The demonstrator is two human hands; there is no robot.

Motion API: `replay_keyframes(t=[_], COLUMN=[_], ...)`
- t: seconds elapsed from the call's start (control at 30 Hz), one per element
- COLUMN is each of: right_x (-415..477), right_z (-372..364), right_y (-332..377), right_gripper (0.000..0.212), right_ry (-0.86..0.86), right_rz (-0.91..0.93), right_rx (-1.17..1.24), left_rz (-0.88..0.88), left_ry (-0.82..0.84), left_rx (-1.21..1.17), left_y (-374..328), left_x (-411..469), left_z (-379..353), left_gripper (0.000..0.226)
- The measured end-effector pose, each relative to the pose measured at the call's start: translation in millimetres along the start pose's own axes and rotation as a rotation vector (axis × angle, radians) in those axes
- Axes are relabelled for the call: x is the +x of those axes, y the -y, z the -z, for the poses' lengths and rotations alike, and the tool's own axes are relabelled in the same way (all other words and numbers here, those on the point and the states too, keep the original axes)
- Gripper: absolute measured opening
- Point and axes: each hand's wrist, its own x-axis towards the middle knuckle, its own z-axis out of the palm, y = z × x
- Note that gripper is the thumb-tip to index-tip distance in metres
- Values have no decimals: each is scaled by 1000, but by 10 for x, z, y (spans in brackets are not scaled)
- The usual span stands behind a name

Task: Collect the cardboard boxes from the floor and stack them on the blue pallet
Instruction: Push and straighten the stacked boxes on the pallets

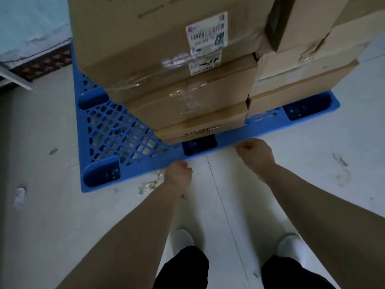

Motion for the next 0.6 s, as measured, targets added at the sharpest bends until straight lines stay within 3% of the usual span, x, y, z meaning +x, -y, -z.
replay_keyframes(t=[0.1, 0.2, 0.33, 0.5, 0.6], right_x=[450, 915, 1493, 1902, 1979], right_z=[-194, -427, -729, -815, -748], right_y=[-274, -517, -721, -922, -1012], right_gripper=[18, 18, 21, 19, 26], right_ry=[-22, -45, -67, -157, -250], right_rz=[82, 173, 284, 292, 280], right_rx=[0, -7, -57, -14, -33], left_rz=[2, 6, -70, -114, -134], left_ry=[-69, -120, -319, -593, -661], left_rx=[-222, -420, -426, -453, -536], left_y=[7, 117, 360, 372, 356], left_x=[441, 955, 1703, 2013, 2060], left_z=[-244, -446, -538, -506, -506], left_gripper=[11, 15, 29, 29, 17])
